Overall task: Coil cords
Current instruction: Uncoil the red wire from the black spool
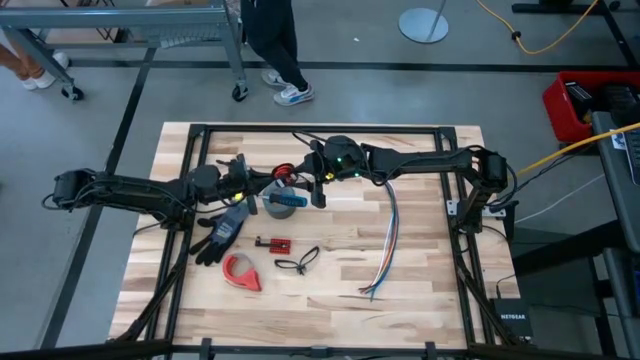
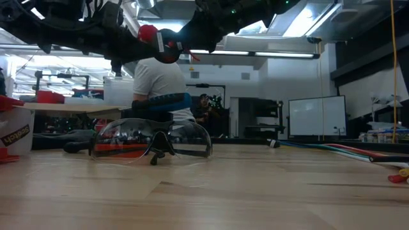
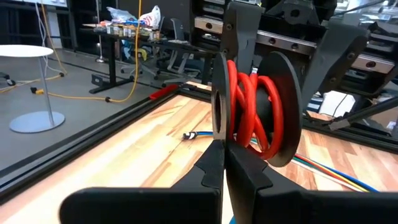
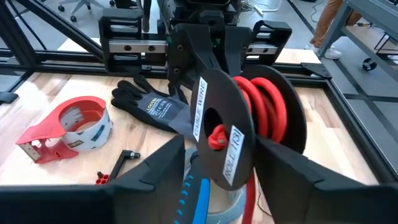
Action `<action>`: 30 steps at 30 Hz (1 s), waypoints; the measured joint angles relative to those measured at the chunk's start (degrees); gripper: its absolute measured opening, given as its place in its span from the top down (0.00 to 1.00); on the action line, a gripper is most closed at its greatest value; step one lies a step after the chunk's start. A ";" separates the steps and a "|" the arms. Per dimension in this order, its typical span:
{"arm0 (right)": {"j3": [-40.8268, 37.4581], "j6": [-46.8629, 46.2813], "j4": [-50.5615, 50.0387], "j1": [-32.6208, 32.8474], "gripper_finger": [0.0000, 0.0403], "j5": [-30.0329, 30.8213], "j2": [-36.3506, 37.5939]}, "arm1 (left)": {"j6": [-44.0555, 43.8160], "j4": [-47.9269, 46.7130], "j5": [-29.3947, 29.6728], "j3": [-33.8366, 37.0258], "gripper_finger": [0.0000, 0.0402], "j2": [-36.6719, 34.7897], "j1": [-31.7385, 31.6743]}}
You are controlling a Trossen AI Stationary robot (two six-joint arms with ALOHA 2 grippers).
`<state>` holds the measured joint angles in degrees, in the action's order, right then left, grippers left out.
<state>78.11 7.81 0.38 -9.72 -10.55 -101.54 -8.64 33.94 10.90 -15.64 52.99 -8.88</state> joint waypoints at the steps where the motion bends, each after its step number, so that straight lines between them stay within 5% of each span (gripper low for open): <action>1: 0.00 0.01 0.00 0.00 0.50 0.16 0.01 | 0.00 -0.05 0.00 0.00 1.00 -0.01 0.00; 18: 0.00 1.64 -8.56 -0.07 0.47 10.06 3.23 | 0.06 -6.69 0.05 0.00 1.00 -5.52 -0.04; 30: -0.04 -1.96 -11.30 0.00 0.47 3.51 3.34 | -0.33 -8.16 0.23 0.00 1.00 -6.84 -0.04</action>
<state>78.06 5.85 -10.92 -9.72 -7.04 -98.19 -8.97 25.78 11.12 -15.64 46.15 -8.93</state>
